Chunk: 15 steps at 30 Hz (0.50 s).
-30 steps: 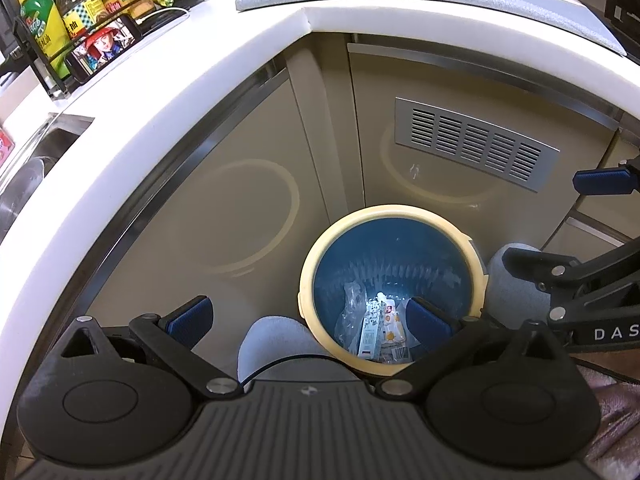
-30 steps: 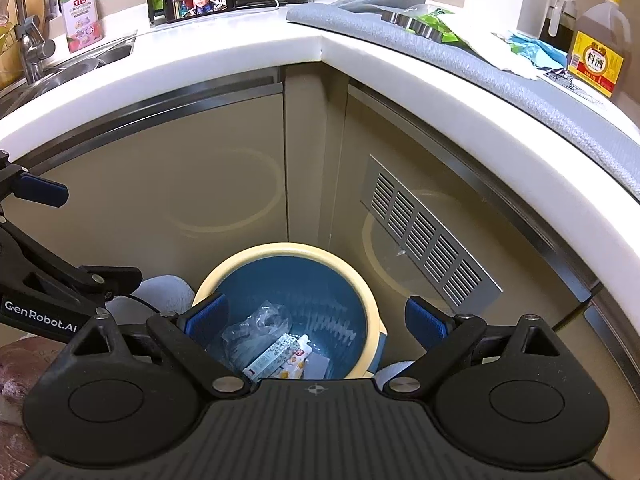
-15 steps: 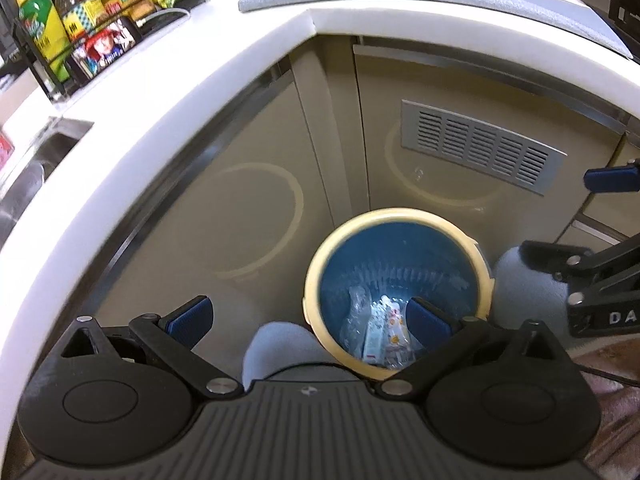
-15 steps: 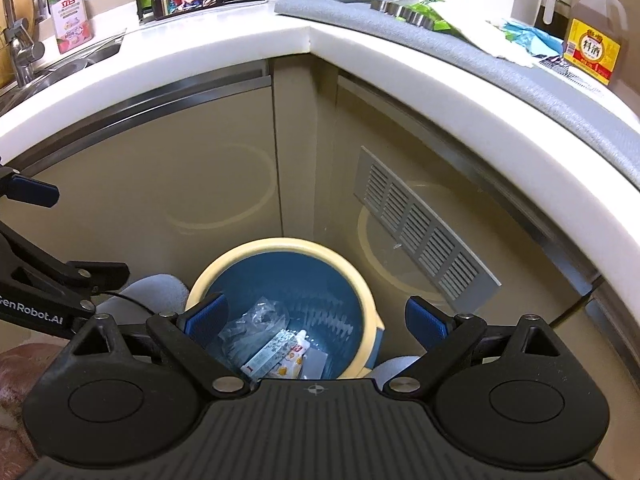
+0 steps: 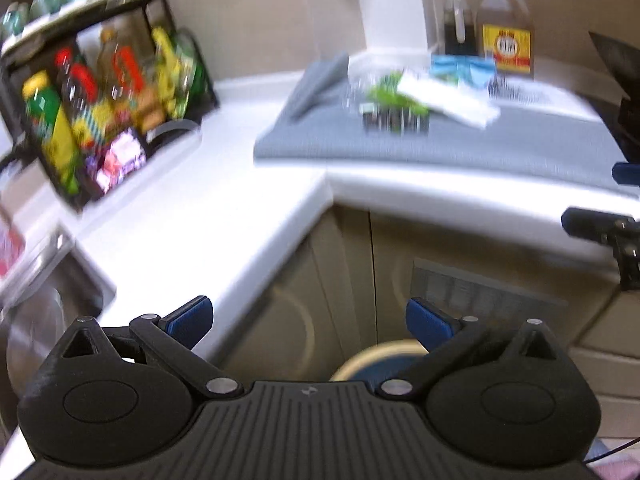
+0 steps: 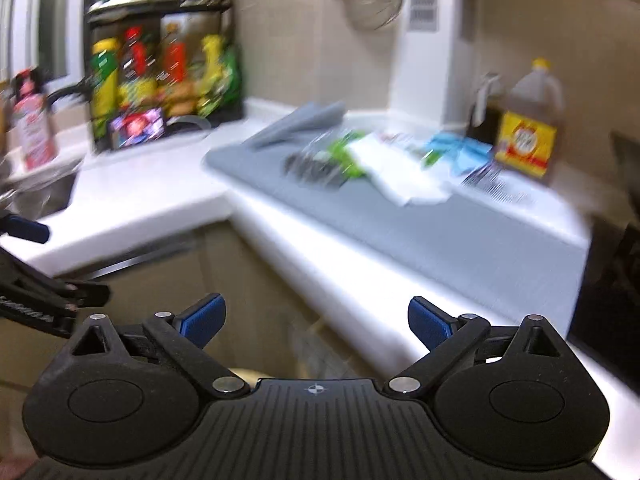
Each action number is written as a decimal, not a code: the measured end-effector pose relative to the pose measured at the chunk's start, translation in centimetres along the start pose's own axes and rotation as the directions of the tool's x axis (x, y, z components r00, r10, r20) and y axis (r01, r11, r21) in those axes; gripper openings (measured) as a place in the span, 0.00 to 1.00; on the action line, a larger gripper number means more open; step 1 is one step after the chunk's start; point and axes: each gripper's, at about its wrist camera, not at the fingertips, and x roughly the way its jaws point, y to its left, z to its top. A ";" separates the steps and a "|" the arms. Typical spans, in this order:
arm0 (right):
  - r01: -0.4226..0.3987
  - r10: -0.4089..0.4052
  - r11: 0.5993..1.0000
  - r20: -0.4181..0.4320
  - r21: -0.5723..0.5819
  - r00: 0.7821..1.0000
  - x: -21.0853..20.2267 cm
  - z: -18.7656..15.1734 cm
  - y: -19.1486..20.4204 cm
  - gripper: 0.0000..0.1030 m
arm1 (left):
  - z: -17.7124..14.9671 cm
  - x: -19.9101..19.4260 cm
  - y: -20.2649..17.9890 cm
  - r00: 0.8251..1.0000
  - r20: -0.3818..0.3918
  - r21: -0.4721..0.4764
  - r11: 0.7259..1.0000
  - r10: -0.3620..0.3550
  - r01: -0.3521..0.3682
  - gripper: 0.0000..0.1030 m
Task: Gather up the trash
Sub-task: 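Move both tools back up toward the grey mat, then grasp the metal egg ring with left tool while right tool grasps the white tissue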
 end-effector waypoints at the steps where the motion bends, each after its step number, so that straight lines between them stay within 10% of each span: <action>1: 0.016 -0.016 1.000 0.013 0.003 1.000 0.6 0.6 -0.6 0.95 | 1.0 0.4 -0.1 1.000 0.015 0.008 1.000 0.004 -0.004 1.00; 9: 0.159 -0.159 0.985 -0.003 0.065 0.987 9.0 5.5 -7.3 0.97 | 10.1 7.3 -1.7 0.984 0.023 -0.035 0.984 -0.176 0.176 1.00; 15: 0.099 -0.099 0.995 -0.088 -0.009 0.991 16.6 7.6 -8.5 0.97 | 15.0 14.7 -4.7 0.979 -0.055 0.018 0.980 -0.196 0.197 1.00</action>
